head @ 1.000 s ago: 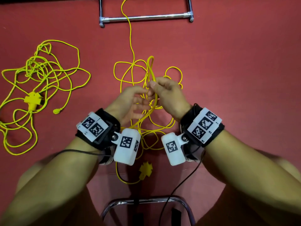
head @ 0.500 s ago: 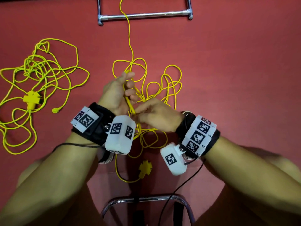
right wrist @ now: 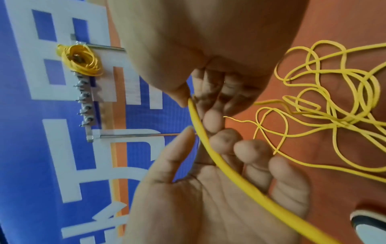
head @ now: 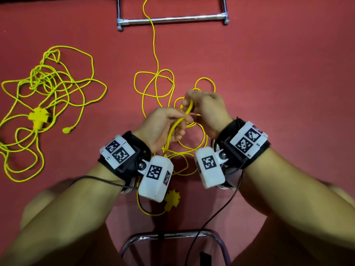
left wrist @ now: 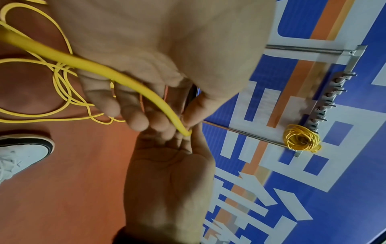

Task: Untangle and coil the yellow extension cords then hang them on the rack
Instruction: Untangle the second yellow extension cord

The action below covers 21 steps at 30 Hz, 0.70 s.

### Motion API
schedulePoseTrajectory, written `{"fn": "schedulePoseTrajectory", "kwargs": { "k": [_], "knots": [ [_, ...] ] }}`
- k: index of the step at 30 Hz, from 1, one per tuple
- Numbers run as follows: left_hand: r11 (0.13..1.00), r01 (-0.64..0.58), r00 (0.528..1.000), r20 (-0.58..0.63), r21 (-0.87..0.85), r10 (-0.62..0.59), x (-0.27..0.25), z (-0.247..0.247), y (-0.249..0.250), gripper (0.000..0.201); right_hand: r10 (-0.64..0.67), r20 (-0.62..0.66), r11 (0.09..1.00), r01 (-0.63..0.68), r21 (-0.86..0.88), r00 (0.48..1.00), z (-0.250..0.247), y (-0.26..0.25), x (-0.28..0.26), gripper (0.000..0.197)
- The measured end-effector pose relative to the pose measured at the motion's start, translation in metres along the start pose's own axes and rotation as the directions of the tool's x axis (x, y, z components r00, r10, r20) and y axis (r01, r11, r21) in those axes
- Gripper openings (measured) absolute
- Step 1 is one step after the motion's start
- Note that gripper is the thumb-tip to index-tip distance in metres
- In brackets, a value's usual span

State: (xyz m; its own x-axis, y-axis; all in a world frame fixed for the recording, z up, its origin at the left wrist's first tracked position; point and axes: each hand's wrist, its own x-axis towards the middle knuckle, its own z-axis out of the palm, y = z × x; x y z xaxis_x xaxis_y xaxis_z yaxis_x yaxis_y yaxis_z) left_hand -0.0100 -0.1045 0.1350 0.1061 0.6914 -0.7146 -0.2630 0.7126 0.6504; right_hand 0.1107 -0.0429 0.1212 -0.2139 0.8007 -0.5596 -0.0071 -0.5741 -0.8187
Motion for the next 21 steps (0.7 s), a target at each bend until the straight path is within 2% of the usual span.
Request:
{"fn": "schedulePoseTrajectory", "kwargs": {
  "k": [3,6,8,11,13,17,18,19,21],
  "knots": [
    [0.995,0.021,0.997,-0.073,-0.093,-0.028,0.004,-0.004,0.003,0.028,-0.141,0.039,0.990,0.141,0.003,0.989,0.000,0.001,-0.002,0.017],
    [0.973,-0.037,0.989,-0.146,-0.228,0.003,0.006,-0.009,0.007,0.046,-0.167,0.244,0.986,0.155,0.067,0.955,0.002,-0.004,-0.012,0.012],
    [0.940,-0.075,0.990,-0.141,-0.334,0.028,0.006,-0.014,0.014,0.055,-0.153,0.407,0.980,0.192,-0.055,0.900,0.004,-0.004,-0.019,0.007],
    [0.931,-0.038,0.996,-0.094,-0.362,0.004,0.007,-0.022,0.019,0.066,-0.081,0.563,0.940,0.251,-0.232,0.823,0.005,0.004,-0.024,0.023],
    [0.928,-0.027,0.991,-0.134,-0.371,-0.025,0.009,-0.025,0.019,0.058,-0.060,0.607,0.928,0.268,-0.259,0.793,0.005,0.006,-0.025,0.028],
    [0.932,-0.001,0.977,-0.201,-0.363,-0.077,0.007,-0.020,0.019,0.035,-0.008,0.736,0.896,0.332,-0.295,0.677,0.004,0.004,-0.030,0.002],
    [0.937,-0.020,0.974,-0.217,-0.348,-0.060,0.007,-0.019,0.019,0.028,0.038,0.747,0.878,0.335,-0.343,0.664,0.004,0.004,-0.032,0.004],
    [0.942,-0.053,0.974,-0.225,-0.330,-0.024,0.007,-0.017,0.019,0.021,0.096,0.738,0.847,0.335,-0.413,0.668,0.004,0.004,-0.033,0.009],
    [0.945,-0.148,0.973,-0.213,-0.292,0.086,0.006,-0.017,0.020,0.019,0.232,0.631,0.780,0.245,-0.575,0.740,0.005,0.002,-0.033,0.020]
  ]
}}
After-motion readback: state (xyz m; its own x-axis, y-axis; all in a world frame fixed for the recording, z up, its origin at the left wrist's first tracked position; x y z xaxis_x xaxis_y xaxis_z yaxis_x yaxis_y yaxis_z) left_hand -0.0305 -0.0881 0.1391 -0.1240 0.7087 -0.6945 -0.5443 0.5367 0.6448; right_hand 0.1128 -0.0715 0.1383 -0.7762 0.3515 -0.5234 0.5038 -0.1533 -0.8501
